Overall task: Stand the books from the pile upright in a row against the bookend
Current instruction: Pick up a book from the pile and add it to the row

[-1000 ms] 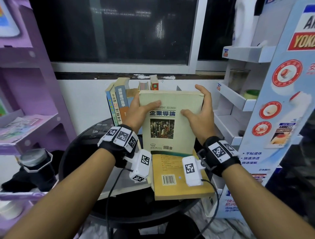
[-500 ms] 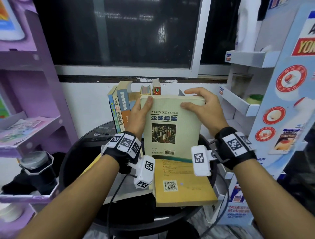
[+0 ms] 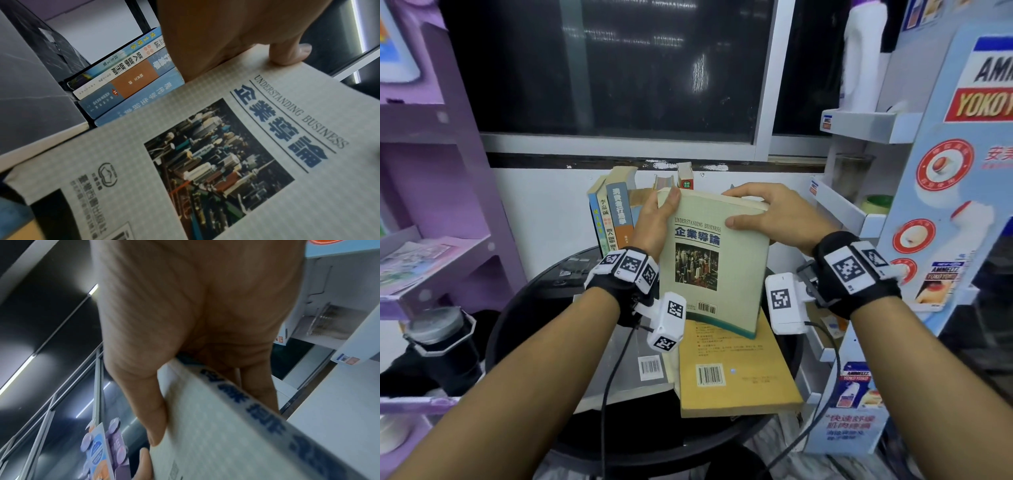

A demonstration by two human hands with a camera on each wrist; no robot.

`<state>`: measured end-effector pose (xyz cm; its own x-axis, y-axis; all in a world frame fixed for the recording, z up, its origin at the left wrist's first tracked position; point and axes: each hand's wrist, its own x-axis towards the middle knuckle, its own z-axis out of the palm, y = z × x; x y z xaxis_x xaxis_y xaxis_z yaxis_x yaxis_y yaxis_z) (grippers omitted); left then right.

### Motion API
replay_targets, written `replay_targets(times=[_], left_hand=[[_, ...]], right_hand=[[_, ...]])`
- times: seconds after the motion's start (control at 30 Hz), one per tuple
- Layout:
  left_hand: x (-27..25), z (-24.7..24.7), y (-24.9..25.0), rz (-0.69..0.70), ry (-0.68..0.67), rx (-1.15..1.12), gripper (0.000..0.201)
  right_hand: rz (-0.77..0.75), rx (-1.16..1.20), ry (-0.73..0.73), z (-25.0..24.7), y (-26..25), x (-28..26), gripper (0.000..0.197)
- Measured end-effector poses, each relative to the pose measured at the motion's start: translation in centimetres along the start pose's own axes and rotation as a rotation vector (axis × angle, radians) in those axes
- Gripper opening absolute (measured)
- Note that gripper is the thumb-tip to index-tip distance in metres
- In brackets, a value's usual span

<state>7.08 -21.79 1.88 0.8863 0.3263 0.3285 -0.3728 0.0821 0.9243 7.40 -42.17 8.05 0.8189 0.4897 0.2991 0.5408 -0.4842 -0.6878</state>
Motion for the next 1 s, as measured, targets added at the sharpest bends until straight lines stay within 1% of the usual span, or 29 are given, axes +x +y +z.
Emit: replay_targets(times=[0.1, 0.17, 0.23, 0.3, 0.43, 0.53, 0.63, 0.7, 0.87, 1.0], left_hand=[[0.4, 0.1, 0.0, -0.017, 0.003, 0.022, 0.02], [0.6, 0.1, 0.1, -0.021, -0.003, 0.04, 0.02], [0.7, 0.1, 0.5, -0.022, -0.019, 0.076, 0.029], [0.8, 0.0, 1.0, -0.019, -0.059, 0.158, 0.035], [1.3, -0.8, 2.2, -0.019, -0.169, 0.324, 0.038], [2.2, -1.2, 3.0, 0.036, -0.133, 0.44, 0.034], [3.7, -1.6, 2.9, 0.085, -0.083, 0.54, 0.039], [4.4, -1.5, 2.6, 0.101, -0.063, 0.61, 0.042], [5.7, -0.5, 2.4, 0.152, -0.053, 0.763, 0.047], [6.8, -0.2, 1.8, 0.151, -0.055, 0.863, 0.05]], right_hand=[[-0.008, -0.15, -0.048, 0.1, -0.7, 0.0, 0.051], [0.01, -0.19, -0.107, 0.1, -1.3, -0.2, 0.061], [0.0, -0.237, -0.124, 0.1, -1.6, -0.4, 0.064], [-0.024, -0.266, -0.086, 0.2, -1.5, -0.6, 0.062], [-0.027, -0.183, 0.03, 0.3, -1.1, -1.1, 0.056], [0.012, -0.146, 0.095, -0.1, -1.2, -1.2, 0.055], [0.057, -0.155, 0.148, -0.8, -1.6, -1.3, 0.053], [0.054, -0.158, 0.203, -1.2, -1.9, -1.4, 0.05], [0.066, -0.175, 0.281, -1.3, -1.9, -1.1, 0.047], [0.082, -0.231, 0.324, -0.7, -1.3, 0.2, 0.042]])
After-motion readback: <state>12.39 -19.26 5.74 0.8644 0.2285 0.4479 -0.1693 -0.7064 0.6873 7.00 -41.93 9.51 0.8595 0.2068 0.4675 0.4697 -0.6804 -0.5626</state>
